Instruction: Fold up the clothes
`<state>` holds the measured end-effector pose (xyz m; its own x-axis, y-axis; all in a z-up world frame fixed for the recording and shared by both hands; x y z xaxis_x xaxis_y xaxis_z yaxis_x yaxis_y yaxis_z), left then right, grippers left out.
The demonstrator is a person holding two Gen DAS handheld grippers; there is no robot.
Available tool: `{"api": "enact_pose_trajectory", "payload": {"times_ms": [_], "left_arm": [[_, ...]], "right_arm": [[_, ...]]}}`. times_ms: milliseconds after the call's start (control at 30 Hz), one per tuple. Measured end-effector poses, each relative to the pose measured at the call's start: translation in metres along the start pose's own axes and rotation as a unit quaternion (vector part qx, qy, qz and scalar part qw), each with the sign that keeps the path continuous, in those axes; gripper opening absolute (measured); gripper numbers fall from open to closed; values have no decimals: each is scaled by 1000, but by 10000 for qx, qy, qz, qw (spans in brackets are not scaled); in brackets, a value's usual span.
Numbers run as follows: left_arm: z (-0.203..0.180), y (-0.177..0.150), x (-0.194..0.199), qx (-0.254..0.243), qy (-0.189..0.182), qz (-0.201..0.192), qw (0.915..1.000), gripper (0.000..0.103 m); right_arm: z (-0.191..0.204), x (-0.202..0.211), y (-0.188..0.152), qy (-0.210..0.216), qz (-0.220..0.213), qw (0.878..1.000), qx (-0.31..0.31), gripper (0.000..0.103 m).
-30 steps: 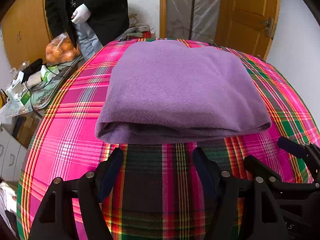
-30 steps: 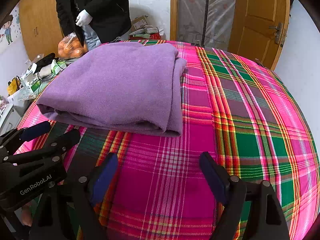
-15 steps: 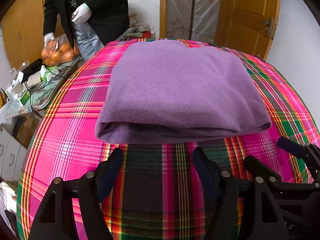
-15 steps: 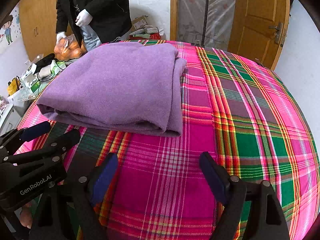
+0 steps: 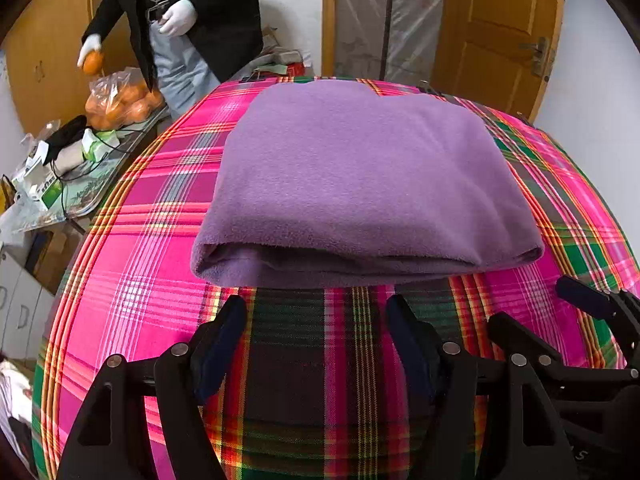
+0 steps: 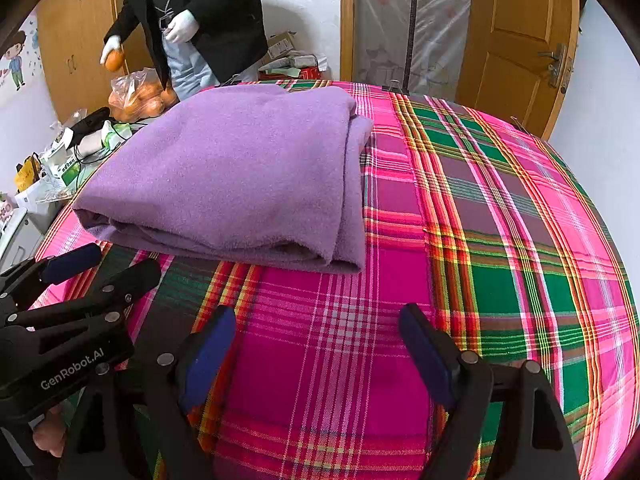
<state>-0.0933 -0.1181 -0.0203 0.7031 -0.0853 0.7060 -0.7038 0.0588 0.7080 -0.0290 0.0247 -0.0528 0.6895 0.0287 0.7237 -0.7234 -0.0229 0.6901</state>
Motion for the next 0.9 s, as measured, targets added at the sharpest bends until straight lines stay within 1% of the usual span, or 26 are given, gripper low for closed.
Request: {"api": "enact_pose_trajectory", "payload": {"times_ms": [900], "left_arm": [[0, 0, 0, 29, 15, -2, 10000, 74]], "right_arm": [[-1, -1, 1, 1, 0, 10000, -5, 84]]}}
Point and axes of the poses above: each gripper's, at about its wrist camera, not at the fingertips, and x roughly against the way its jaws point, z to its left, y to its top, the point moved 6 cm from there along -x, roughly the way its jaws point, and after that the axes turned 6 degrees about -z, right-handed, at the moved point
